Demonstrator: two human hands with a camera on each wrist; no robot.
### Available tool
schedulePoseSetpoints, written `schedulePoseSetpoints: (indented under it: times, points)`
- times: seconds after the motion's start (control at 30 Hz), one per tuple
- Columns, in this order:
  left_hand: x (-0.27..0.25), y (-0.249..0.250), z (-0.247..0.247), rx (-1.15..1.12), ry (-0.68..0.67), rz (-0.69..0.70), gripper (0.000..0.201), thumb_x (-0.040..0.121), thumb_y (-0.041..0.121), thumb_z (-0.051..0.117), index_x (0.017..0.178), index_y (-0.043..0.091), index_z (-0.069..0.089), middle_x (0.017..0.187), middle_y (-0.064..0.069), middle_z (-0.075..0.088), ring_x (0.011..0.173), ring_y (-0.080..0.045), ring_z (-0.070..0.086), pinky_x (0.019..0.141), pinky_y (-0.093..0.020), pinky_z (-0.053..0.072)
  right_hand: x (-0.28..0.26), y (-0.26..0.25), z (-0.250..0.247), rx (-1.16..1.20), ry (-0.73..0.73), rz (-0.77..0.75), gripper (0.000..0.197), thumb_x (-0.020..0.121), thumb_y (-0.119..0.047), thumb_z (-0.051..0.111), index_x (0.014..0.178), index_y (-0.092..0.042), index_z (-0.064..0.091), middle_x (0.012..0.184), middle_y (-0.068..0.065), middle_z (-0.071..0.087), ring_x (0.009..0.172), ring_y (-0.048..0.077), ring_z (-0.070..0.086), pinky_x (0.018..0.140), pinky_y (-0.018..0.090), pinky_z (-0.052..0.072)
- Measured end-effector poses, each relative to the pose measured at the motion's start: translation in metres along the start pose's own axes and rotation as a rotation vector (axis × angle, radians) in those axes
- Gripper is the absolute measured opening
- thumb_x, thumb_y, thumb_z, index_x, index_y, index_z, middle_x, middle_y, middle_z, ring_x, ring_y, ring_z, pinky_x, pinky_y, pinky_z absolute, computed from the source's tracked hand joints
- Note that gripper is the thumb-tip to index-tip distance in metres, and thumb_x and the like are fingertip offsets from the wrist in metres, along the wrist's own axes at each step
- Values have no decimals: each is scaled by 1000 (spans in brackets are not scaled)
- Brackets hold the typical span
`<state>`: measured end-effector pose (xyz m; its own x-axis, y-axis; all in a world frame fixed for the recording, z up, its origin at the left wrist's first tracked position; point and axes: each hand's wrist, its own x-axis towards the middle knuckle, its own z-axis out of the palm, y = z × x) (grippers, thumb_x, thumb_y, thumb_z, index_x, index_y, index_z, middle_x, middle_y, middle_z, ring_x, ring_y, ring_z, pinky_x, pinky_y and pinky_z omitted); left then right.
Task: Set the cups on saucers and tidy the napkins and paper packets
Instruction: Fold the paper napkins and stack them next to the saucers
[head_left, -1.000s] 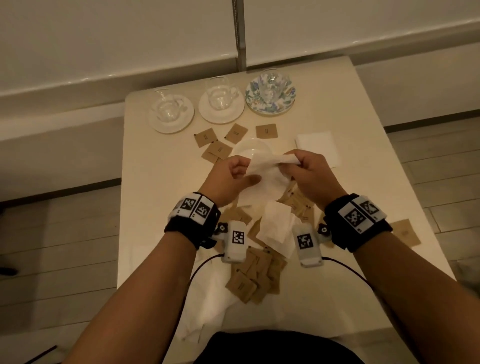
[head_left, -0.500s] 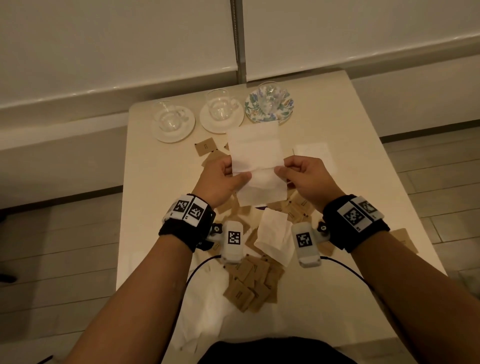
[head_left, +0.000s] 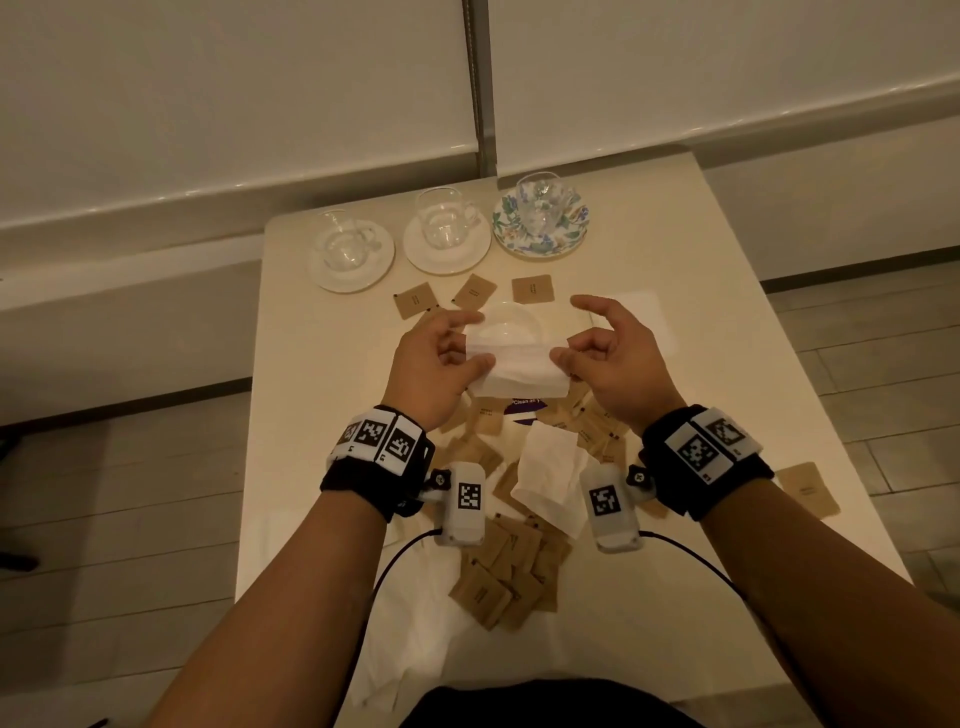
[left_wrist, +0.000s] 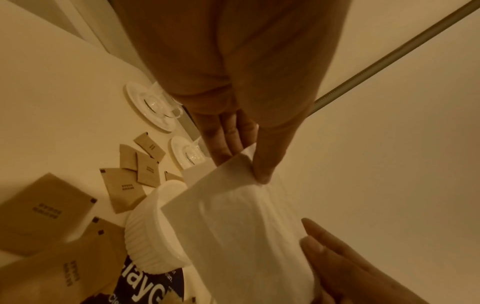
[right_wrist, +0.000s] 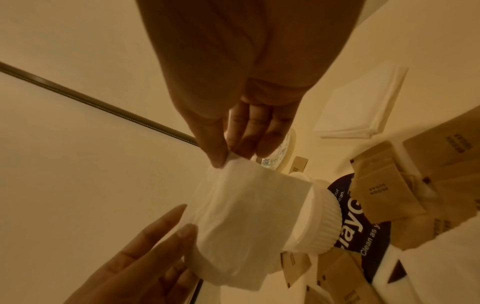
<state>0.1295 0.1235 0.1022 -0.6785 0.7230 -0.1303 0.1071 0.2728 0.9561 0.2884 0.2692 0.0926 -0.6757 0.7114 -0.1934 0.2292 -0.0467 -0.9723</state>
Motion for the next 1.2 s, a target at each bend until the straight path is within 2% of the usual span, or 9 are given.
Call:
schedulePoseSetpoints:
  times: [0.13, 0.37, 0.47, 0.53, 0.63, 0.77, 0.9, 1.07, 1.2]
  points:
    - [-1, 1, 0, 86, 16, 1, 26, 76, 4, 80, 89, 25, 71, 81, 3, 67, 69, -3, 59, 74, -22, 53, -1, -1, 0, -124, -39, -79, 24, 82, -2, 73, 100, -18, 70, 74, -5, 54, 59, 4, 47, 67, 14, 47]
    - [-4, 4, -1, 143, 2, 6, 14, 79, 12, 79, 87, 22, 74, 91, -19, 69, 82, -36, 62, 81, -40, 56, -2, -2, 1, -221, -15, -116, 6, 84, -13, 74, 84, -17, 71, 75, 2, 66, 61, 2, 52, 63, 13, 49]
    - [-6, 6, -1, 227, 11, 37, 10, 81, 18, 78, 85, 27, 74, 95, -5, 68, 84, -23, 60, 76, -26, 48, -2, -2, 0, -237, 1, -123, 3, 83, -12, 74, 84, -14, 71, 84, 5, 69, 69, 6, 57, 66, 15, 48]
    - [-7, 8, -1, 295, 20, 56, 11, 81, 23, 78, 86, 31, 73, 103, 1, 58, 96, -14, 56, 85, -23, 44, -2, -1, -2, -290, 5, -123, 5, 83, -15, 74, 87, -15, 71, 92, 2, 67, 82, 11, 61, 73, 19, 47]
    - [-7, 14, -1, 404, -26, 70, 10, 82, 27, 77, 88, 33, 72, 114, 5, 50, 119, -14, 46, 107, -38, 35, -2, -1, -4, -435, -32, -148, 22, 81, -24, 75, 102, -23, 68, 108, -6, 60, 102, 10, 55, 83, 18, 39]
    - [-8, 23, 9, 495, -121, 153, 6, 84, 27, 75, 90, 27, 75, 112, 9, 57, 116, -11, 51, 106, -42, 36, 1, -11, 10, -620, -227, -218, 38, 80, -36, 75, 116, -29, 66, 119, -7, 61, 112, 12, 54, 100, 34, 39]
    - [-8, 24, 11, 422, -136, 165, 4, 86, 20, 73, 89, 21, 75, 83, 20, 65, 86, 12, 57, 79, -7, 38, 6, -16, 19, -715, -341, -171, 13, 86, -35, 69, 90, -23, 73, 83, -7, 68, 78, 10, 59, 69, 29, 42]
    - [-8, 16, -5, 327, -77, 87, 5, 85, 13, 74, 90, 15, 74, 88, 5, 71, 82, -3, 63, 80, -16, 48, 10, -8, -4, -732, -319, -94, 18, 85, -29, 72, 73, -15, 70, 66, 1, 62, 62, 12, 55, 52, 23, 32]
    - [-10, 16, -1, 443, -179, 106, 40, 78, 23, 80, 116, 24, 67, 114, 12, 64, 104, -2, 56, 89, -13, 41, 8, -4, -7, -764, -338, -76, 37, 83, -30, 74, 55, -30, 50, 58, -9, 50, 54, 5, 47, 50, 21, 27]
